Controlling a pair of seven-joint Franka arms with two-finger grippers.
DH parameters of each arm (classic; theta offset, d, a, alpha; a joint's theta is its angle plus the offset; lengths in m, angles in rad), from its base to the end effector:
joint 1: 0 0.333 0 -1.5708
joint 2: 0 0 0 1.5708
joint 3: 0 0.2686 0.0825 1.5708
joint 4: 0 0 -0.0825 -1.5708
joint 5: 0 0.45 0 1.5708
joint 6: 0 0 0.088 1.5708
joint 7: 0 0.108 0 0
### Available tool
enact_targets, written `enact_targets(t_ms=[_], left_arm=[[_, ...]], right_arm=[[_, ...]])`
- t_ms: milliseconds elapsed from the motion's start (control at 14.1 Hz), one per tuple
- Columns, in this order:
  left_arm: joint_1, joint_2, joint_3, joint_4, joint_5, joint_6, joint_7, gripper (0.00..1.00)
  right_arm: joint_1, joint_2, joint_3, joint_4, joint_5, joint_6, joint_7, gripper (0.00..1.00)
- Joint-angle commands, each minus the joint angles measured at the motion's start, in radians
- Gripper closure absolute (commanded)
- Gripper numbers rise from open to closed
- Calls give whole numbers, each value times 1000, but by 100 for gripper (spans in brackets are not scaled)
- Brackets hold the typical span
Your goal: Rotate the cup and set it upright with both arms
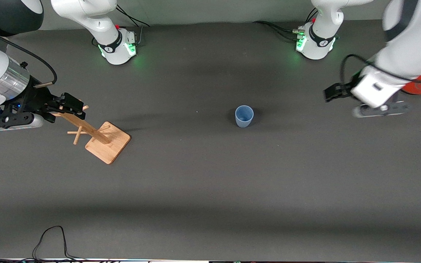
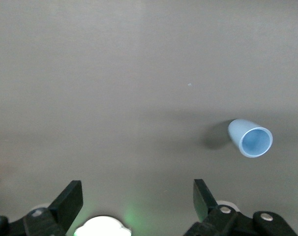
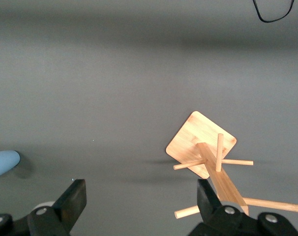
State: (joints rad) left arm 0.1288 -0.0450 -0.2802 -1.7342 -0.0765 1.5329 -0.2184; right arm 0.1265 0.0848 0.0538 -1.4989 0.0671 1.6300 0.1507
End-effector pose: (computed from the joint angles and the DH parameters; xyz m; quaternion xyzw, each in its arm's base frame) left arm 0.5890 -0.1006 0.5126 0.9957 0.0356 -0.0834 0.0170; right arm 0.6373 0.1220 0.5669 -0.9990 -0.0134 -0.0170 0.0391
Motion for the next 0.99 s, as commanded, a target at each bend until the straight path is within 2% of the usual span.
enact_targets(t_ms=[0, 142, 213, 354, 425, 922], left_arm=[[80, -13, 10, 68, -6, -79, 131, 0], [62, -12, 61, 77, 1, -65, 148, 0], [8, -10, 99, 77, 29, -56, 149, 0], [-160, 10, 266, 97, 44, -40, 148, 0], [-188, 17, 306, 100, 40, -22, 149, 0], [-195, 31, 315, 104, 46, 9, 166, 0]], right_arm=[[5, 12, -6, 22, 14, -6, -7, 0], [7, 24, -6, 17, 7, -7, -5, 0], [7, 29, -5, 17, -9, -7, -5, 0], [2, 30, -6, 19, -16, -9, -7, 0], [2, 29, -6, 17, -16, -12, -7, 0], [1, 29, -8, 16, -16, -13, -5, 0]])
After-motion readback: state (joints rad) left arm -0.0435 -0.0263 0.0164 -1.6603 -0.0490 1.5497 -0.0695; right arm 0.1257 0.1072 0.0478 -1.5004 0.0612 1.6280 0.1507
